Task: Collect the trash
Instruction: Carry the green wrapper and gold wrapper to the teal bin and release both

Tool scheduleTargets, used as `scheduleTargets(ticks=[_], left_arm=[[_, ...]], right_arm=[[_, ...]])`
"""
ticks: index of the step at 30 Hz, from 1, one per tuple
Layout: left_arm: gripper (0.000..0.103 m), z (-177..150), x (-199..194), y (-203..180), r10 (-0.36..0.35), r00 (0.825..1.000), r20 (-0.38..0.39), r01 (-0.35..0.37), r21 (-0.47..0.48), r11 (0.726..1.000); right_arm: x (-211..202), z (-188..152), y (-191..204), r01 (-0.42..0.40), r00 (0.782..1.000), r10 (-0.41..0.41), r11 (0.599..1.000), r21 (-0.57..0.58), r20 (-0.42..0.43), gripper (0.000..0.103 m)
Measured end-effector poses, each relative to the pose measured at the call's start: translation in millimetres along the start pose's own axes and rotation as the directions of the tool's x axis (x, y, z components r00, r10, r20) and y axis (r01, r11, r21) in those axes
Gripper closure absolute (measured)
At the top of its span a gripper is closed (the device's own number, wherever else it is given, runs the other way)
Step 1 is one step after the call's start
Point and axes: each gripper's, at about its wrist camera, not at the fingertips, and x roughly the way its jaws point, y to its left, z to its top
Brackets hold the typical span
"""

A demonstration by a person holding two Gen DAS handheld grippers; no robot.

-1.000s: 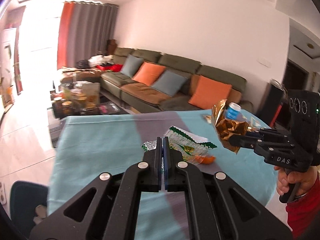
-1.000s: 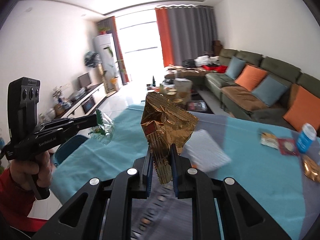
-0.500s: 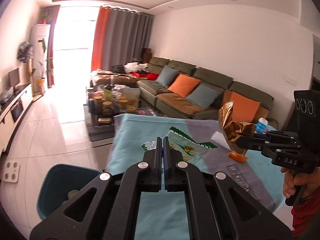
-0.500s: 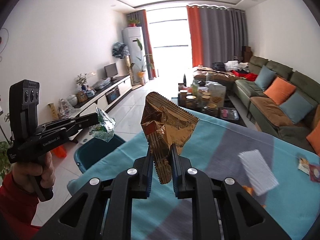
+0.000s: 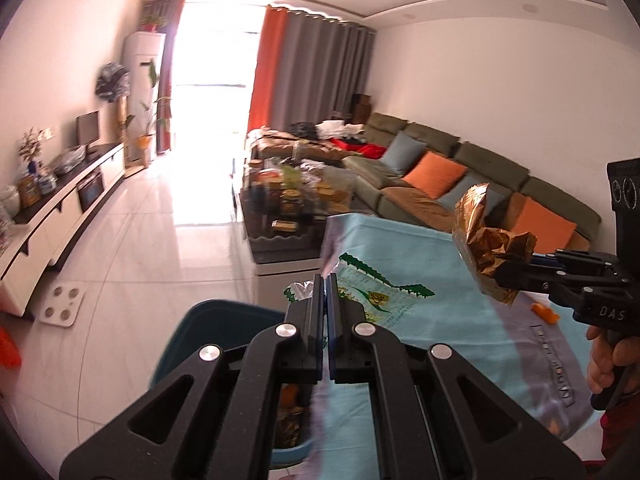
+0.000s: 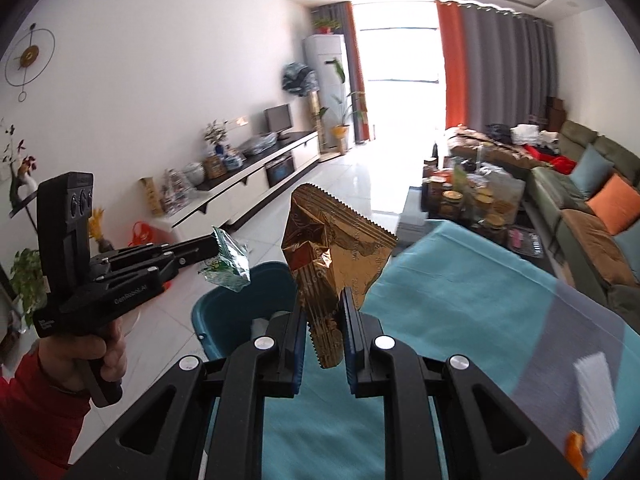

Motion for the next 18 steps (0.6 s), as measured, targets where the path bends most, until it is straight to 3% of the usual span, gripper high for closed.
scheduleTargets(ticks=[10, 18], left_arm=[[0.101, -21.8, 15.4, 59.5, 0.091, 0.991, -0.095, -0.096, -0.053, 0.994], [0.101, -38.7, 46.0, 56.4, 0.103, 0.979, -0.173, -0.119, -0.084, 0.989]], right_arm=[[54.8, 16.1, 33.3, -0.081, 0.993, 0.076, 0.995, -0.056, -0.085, 0.088], [93.3, 18.5, 43.1, -0.102, 0.982, 0.09, 0.993, -0.063, -0.165, 0.088]])
